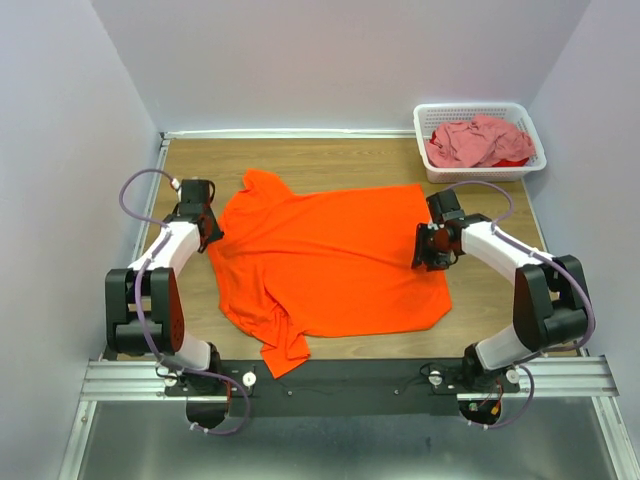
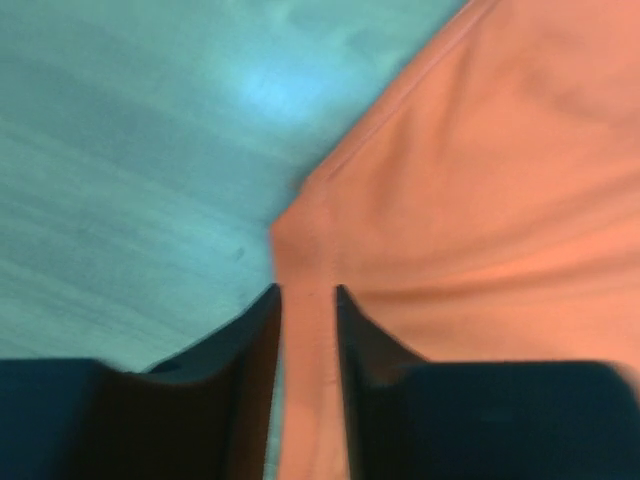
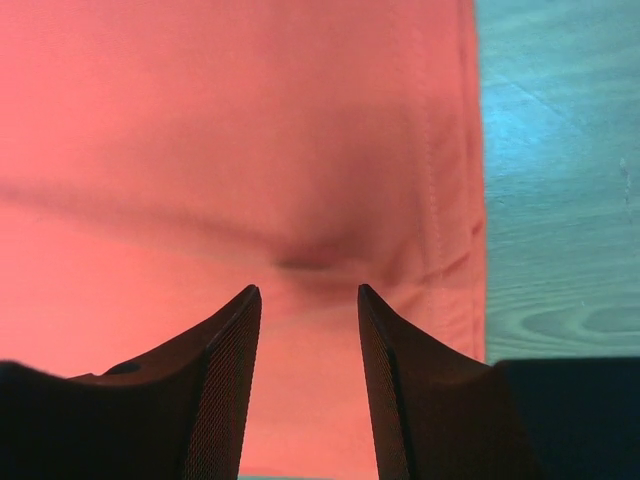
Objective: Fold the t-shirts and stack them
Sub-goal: Flatten the tshirt out
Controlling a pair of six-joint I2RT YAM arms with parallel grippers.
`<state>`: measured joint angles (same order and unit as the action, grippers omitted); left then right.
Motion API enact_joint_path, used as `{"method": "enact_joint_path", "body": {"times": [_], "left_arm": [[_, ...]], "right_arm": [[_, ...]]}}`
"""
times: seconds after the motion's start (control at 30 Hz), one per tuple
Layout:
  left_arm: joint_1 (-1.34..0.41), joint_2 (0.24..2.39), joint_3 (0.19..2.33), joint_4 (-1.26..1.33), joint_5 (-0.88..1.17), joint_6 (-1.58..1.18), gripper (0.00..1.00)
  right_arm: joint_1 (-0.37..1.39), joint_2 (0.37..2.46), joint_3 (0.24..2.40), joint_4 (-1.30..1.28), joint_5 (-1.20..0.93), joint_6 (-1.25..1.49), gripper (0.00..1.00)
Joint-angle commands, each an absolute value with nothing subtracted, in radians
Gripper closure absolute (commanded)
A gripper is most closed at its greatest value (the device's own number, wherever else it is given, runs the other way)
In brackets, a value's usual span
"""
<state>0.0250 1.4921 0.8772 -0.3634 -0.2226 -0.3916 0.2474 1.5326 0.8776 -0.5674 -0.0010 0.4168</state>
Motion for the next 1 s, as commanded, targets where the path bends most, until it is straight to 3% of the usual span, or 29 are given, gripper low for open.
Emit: {"method": "enact_joint_path", "body": {"times": [0.0, 0.17, 0.27, 0.43, 0.97], "left_arm": [[0.011, 1.472, 1.000, -0.296, -0.111, -0.433, 0.60], [-0.057, 1.677, 1.259, -0.262, -0.051, -0.417, 0.58], [-0.097, 1.794, 1.371, -0.244, -0.034, -0.420, 0.72], [-0.126, 1.957, 1.514, -0.224, -0.024, -0.429, 0.77], [-0.097, 2.220, 1.661, -0.258, -0.126, -0.436, 0.82]], "right_arm": [[0.242, 1.491, 0.943, -0.603, -0.083, 0.361, 0.48], [0.244, 1.491, 0.950, -0.577, -0.138, 0.328, 0.48], [0.244, 1.493, 0.942, -0.557, -0.169, 0.327, 0.48], [0.244, 1.503, 0.914, -0.525, -0.192, 0.339, 0.48], [0.244, 1.514, 0.871, -0.499, -0.196, 0.359, 0.48]]}}
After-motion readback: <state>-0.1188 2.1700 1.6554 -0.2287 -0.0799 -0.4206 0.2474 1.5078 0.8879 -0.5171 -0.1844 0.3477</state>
